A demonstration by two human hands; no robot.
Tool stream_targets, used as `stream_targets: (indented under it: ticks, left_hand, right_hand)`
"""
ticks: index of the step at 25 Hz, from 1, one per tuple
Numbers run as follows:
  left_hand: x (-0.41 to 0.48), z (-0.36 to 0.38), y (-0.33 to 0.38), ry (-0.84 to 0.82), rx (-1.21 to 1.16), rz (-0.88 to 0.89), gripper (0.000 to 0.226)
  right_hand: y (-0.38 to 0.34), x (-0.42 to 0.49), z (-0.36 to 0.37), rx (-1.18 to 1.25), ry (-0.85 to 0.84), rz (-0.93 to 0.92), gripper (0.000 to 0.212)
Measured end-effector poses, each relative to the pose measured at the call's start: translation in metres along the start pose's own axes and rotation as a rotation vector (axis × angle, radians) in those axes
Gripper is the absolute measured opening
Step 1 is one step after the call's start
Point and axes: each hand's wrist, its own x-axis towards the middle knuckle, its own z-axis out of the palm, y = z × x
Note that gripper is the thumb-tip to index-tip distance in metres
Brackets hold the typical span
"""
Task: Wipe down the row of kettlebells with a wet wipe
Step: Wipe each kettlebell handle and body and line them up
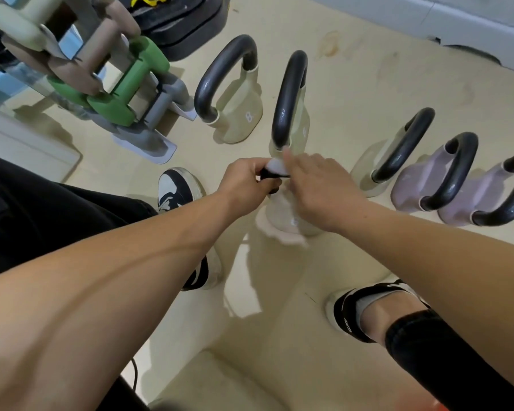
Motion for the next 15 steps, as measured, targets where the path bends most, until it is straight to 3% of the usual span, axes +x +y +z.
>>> stream_targets:
  ticks: [3, 5, 9, 12, 14, 15]
  left_hand:
    - [-0.002, 0.001, 0.008, 0.003, 0.102, -0.002, 0.014]
    - [-0.004, -0.002, 0.005, 0.012, 0.123, 0.005, 0.018]
    - [-0.015, -0.007, -0.009, -0.034, 0.199, 0.032, 0.016]
    - [-0.025, -0.003, -0.008, -0.039, 0.131, 0.056, 0.022]
    - [-0.030, -0.001, -0.003, -0.057, 0.124, 0.019, 0.014]
    - [-0.030, -0.002, -0.003, -0.081, 0.166, -0.005, 0.027]
  right_hand:
    - [0.011, -0.020, -0.010, 0.023, -0.007, 0.245, 0.044]
    - [-0.012, -0.016, -0.014, 0.026, -0.024, 0.204, 0.045]
    - [-0.057, -0.012, -0.001, 0.080, -0.073, 0.045, 0.073]
    - [-0.056, -0.027, -0.001, 0.100, -0.159, 0.055, 0.080]
    - [-0.051, -0.036, -0.015, 0.180, -0.203, 0.080, 0.079]
    - [-0.048, -0.039, -0.024, 0.268, -0.217, 0.108, 0.074]
